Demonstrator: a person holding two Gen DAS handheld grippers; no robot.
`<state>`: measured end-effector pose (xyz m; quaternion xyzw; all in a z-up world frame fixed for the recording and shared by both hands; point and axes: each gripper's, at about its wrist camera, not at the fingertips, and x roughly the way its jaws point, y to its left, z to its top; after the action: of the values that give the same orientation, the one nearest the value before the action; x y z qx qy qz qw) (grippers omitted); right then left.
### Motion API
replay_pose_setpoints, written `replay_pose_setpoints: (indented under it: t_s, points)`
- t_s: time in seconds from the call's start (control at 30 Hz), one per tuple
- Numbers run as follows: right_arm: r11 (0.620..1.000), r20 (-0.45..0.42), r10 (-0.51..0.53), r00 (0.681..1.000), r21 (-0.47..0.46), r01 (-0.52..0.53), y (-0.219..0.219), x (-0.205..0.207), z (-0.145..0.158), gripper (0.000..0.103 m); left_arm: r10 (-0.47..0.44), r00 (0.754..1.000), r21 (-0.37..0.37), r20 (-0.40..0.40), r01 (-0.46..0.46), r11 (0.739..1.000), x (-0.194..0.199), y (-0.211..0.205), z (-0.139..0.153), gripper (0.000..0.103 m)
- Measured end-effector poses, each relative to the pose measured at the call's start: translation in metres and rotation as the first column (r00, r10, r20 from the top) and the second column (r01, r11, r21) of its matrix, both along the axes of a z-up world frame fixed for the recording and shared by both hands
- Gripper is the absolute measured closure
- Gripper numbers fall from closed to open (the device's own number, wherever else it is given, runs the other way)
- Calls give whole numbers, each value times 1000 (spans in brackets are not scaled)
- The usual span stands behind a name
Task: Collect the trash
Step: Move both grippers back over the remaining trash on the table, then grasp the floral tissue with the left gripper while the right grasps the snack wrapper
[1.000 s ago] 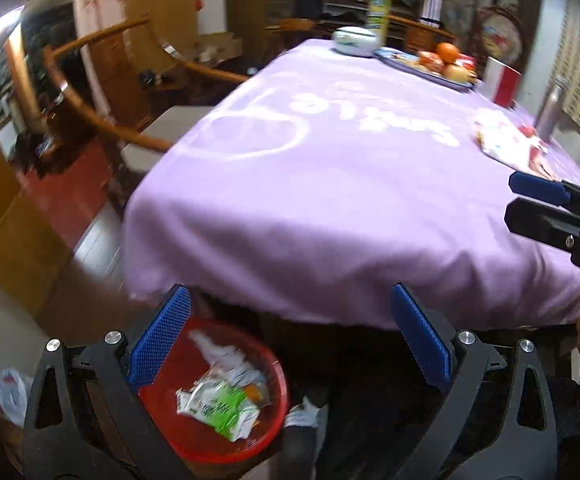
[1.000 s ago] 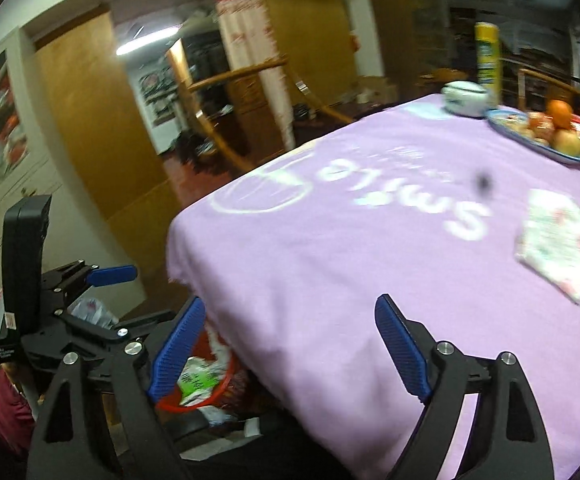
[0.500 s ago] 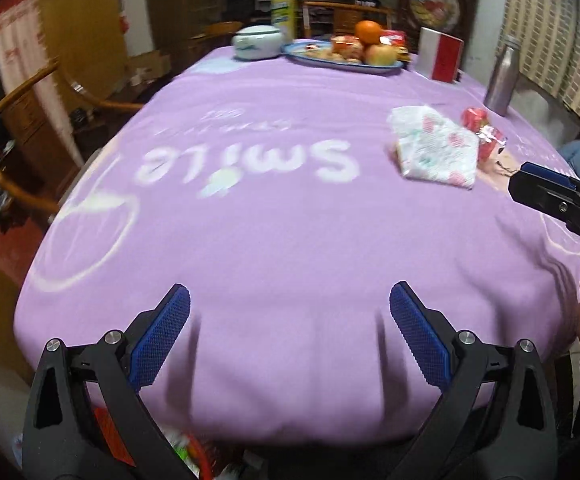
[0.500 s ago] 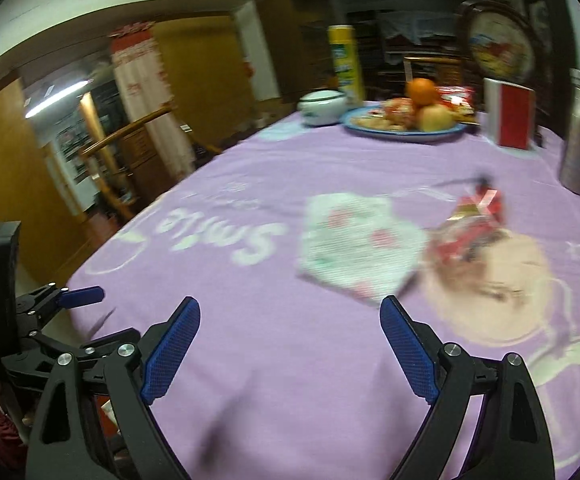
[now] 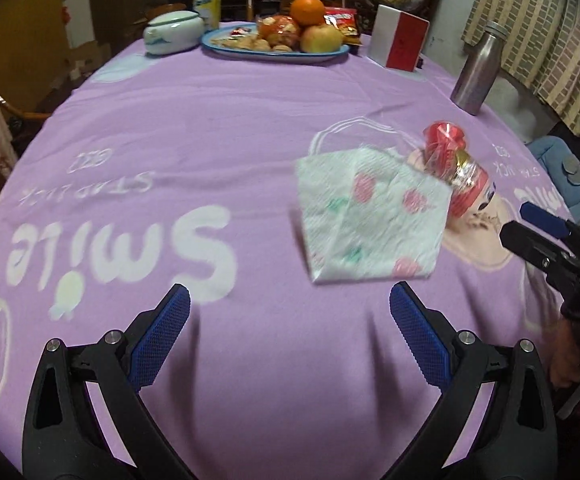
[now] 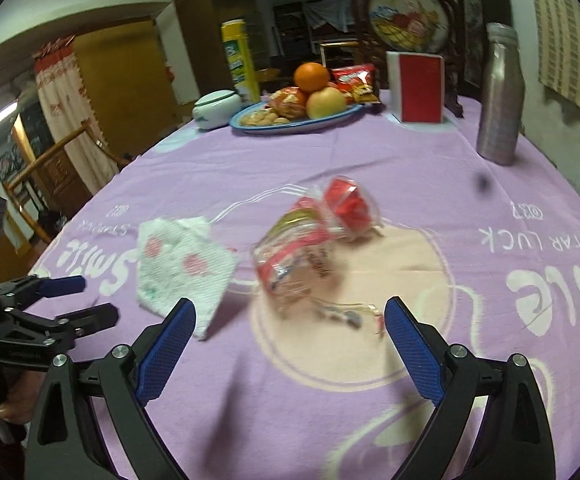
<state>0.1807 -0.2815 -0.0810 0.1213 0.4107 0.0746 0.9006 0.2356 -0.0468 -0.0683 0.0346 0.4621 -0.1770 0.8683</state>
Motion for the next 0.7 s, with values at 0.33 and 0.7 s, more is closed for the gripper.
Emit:
replay_pose_setpoints:
  t_s: [0.33,0.7]
  points:
    - [981,-94,-53,994,180,70,-29,8,-22,6,-60,995,-37,-76,58,998,43,-39,-18,7]
    - [973,-149,-42,988,218,75,-28,15,-30,6,9,1000,-108,-26,-12,994,22,4,-9,60]
